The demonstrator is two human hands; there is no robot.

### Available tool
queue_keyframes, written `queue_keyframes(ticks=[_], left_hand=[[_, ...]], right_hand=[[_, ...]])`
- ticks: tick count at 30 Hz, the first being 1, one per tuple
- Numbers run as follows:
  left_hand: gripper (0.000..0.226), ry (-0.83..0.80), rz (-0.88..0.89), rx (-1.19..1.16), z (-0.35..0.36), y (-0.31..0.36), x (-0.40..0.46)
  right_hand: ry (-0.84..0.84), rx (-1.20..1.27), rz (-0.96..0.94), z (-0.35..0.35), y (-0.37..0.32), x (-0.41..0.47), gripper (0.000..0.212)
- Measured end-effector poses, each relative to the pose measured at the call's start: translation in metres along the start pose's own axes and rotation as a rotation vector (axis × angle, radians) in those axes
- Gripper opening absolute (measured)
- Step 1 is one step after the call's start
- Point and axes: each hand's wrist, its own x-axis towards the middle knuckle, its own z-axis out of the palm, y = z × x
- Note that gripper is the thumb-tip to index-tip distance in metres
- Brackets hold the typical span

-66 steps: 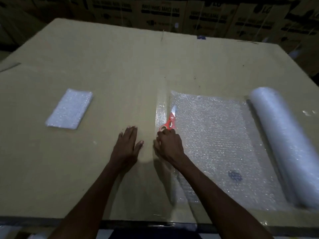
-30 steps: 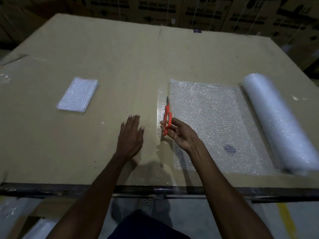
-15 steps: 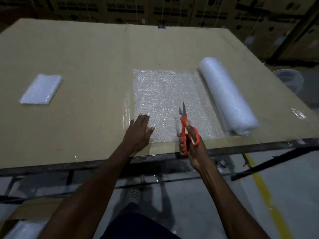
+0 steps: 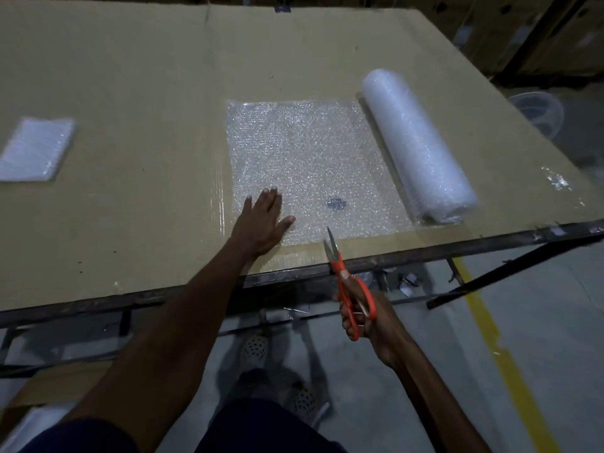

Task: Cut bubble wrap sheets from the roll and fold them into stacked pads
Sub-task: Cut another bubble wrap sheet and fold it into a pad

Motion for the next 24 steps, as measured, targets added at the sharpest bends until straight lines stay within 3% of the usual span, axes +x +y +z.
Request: queue_keyframes(ticks=[10,19,24], left_hand=[[0.078,0.041,-0.005,-0.067,0.010,-0.005,-0.002],[0.075,0.042,0.005,-0.093,0.008,-0.006,-0.002],[0.086,0.058,0.009,-0.085,0.010,-0.008,-0.003]], right_hand=[[0.029,0.029,0.014,-0.002,0.007,-0.005,0.077],[0.064,0.051,-0.005,0.009,-0.001,0.007,0.068],[0.080,0.026,-0.008,0.011,-0.004,0.015,0.054]])
